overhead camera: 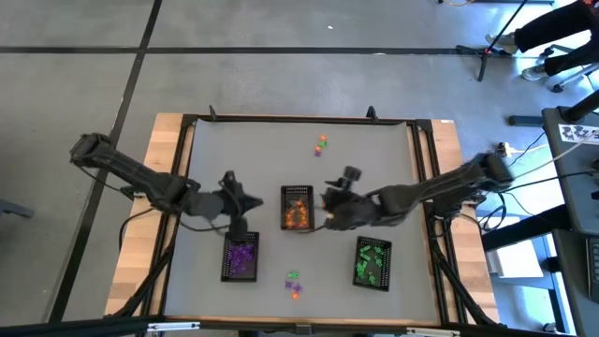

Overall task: Sort Halloween decoration
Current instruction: Put the violet spider toy into the bottom left black bin, then put the green skeleton toy into the bottom right black bin

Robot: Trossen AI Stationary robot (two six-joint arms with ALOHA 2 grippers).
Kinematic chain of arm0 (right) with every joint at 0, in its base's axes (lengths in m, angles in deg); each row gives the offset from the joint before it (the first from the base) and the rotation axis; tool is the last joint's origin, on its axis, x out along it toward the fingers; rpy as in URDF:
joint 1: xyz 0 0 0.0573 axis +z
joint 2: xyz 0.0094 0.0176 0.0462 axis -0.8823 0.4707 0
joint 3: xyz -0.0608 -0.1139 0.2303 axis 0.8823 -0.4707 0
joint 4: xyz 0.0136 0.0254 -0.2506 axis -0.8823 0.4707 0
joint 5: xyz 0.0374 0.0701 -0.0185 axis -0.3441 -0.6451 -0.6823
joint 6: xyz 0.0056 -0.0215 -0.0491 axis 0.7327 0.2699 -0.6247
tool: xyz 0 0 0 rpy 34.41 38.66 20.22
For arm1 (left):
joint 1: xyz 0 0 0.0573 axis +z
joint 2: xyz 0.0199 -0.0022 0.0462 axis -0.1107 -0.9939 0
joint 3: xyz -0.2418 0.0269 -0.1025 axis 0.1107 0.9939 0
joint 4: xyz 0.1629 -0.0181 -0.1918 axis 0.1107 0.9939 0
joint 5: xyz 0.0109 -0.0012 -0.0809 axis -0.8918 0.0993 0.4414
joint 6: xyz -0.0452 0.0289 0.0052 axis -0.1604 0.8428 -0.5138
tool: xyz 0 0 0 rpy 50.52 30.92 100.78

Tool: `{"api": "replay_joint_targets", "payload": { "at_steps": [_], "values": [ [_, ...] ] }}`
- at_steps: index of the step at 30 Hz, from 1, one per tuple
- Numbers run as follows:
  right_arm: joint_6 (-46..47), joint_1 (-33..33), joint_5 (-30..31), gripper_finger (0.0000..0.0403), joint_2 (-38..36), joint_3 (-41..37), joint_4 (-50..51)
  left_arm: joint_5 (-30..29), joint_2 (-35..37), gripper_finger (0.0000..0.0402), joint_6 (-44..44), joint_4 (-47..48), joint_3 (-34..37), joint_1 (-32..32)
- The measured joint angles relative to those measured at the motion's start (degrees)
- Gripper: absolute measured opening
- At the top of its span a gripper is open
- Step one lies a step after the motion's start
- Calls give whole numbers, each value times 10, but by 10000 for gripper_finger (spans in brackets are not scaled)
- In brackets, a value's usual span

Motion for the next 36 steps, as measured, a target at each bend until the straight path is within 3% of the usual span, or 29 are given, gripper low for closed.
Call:
{"api": "replay_joint_targets", "payload": {
  "at_steps": [4,10,14,20,26,31,36],
  "values": [
    [9,20,-35,163,-101,-153,-165,20,-30,0,-61,102,-76,-81],
    [4,45,-46,154,-187,-279,-334,58,-96,0,-167,111,-79,-167],
    [-4,43,-42,154,-197,-296,-372,84,-149,0,-265,118,-59,-204],
    [-10,43,-43,154,-191,-296,-376,86,-213,17,-345,113,-52,-223],
    [-10,43,-55,154,-191,-296,-376,99,-225,91,-337,105,-52,-219],
    [-10,43,-59,154,-188,-296,-374,53,-225,158,-312,115,-52,-218],
    [-10,43,-59,154,-185,-296,-372,30,-225,180,-223,116,-52,-216]
  ]
}}
